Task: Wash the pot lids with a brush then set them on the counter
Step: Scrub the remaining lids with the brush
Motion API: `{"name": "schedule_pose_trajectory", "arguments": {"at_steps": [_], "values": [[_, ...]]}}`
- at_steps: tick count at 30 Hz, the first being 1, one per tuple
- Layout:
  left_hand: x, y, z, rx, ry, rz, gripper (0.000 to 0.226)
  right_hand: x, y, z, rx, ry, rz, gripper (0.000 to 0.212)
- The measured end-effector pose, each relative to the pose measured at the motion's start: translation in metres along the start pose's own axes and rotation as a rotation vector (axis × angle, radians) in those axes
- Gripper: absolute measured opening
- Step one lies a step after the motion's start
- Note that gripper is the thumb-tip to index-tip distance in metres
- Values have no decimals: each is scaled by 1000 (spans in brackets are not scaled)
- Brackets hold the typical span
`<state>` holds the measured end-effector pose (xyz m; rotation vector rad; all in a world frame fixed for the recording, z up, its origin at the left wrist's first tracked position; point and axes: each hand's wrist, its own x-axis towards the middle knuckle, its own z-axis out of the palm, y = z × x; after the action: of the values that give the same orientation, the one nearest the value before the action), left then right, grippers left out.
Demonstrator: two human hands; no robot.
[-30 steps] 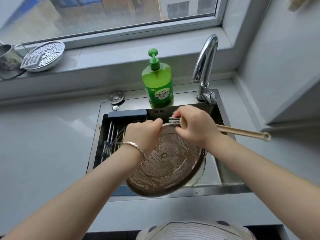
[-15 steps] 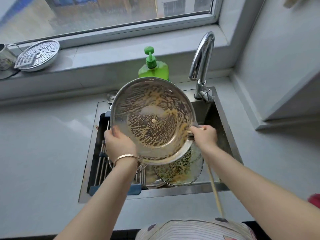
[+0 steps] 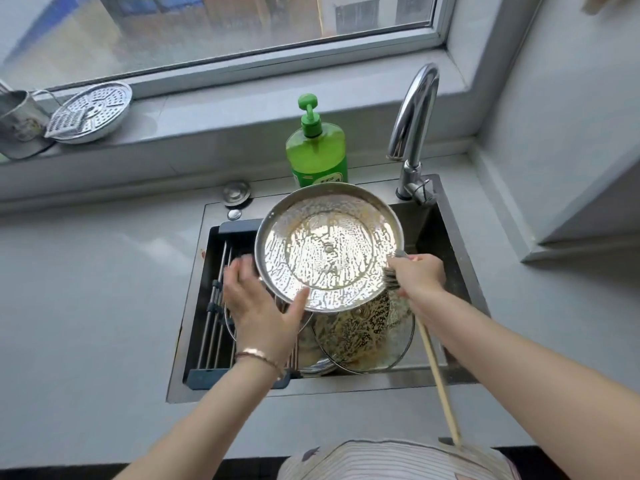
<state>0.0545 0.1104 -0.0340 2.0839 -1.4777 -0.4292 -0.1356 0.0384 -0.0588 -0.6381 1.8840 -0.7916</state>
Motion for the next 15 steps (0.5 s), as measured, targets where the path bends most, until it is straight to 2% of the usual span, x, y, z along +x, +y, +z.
{"name": "schedule_pose_trajectory", "arguments": {"at_steps": [2,3,5,8,10,12,13,15], "values": [[-3,-11,2,374,-57,554,74,4,-3,-10,-16,-16,6,11],[-3,-13,5,497,-111,734,70,5,-5,-13,-17,-34,14,10],[-3,-6,8,596,-185,927,51,4,-8,-16,-1,-96,14,10],[5,11,9,522,-111,1106,9,-2,-17,-21,10,-202,-50,14],[14,19,3,419,-90,1141,14,-2,-28,-32,113,-314,-9,11],[22,26,-7,287,-100,1038,19,3,-37,-47,275,-458,103,23],[25,31,-12,207,-88,944,18,7,-39,-54,339,-506,153,32],[26,44,-24,-2,-66,651,18,15,-36,-63,387,-530,218,36]]}}
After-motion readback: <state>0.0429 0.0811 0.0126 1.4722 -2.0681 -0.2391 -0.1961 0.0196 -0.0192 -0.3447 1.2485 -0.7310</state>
